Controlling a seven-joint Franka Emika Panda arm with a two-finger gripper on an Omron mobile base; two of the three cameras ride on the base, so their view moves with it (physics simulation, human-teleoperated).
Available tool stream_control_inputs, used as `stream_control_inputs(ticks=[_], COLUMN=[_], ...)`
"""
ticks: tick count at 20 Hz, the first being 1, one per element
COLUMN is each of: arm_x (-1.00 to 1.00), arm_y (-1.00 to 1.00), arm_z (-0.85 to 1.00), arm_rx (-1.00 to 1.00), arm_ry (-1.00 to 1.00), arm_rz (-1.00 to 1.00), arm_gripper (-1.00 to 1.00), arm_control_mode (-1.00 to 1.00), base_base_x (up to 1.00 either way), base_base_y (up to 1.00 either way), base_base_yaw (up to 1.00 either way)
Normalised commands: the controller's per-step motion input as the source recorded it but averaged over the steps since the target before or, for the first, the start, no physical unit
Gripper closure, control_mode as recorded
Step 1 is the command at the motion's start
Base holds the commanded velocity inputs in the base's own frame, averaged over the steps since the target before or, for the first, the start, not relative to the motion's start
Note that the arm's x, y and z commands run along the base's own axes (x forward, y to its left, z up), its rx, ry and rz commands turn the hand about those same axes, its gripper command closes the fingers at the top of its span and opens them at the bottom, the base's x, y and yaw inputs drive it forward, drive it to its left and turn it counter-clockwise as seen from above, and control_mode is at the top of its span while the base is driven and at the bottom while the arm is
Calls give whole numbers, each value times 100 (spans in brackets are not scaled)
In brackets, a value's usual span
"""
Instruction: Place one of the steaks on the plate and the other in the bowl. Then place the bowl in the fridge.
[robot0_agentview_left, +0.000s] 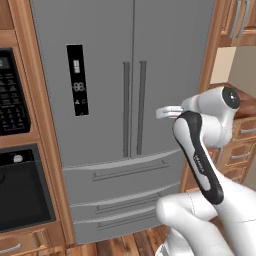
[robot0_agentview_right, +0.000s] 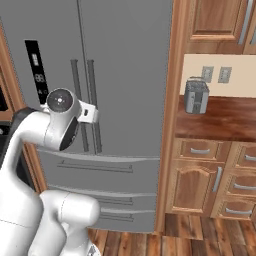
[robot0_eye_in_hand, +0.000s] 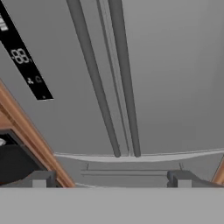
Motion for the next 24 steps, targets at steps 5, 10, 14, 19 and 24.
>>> stream_control_inputs(ticks=[5,10,14,19,24], arm_x=[57,43,37,41,47], arm_y=[0,0,10,23,11], arm_z=[0,-3,-28,-38,-22], arm_rx=[0,0,-1,-5,-3], arm_ry=[16,9,-11,-11,-2], arm_rz=[-6,0,0,0,0], arm_gripper=[-100,-100,-100,-100,-100], arm_control_mode=[-100,-100,-100,-100,-100], base_base_x=[0,0,0,0,0], base_base_y=[0,0,0,0,0], base_base_yaw=[0,0,0,0,0])
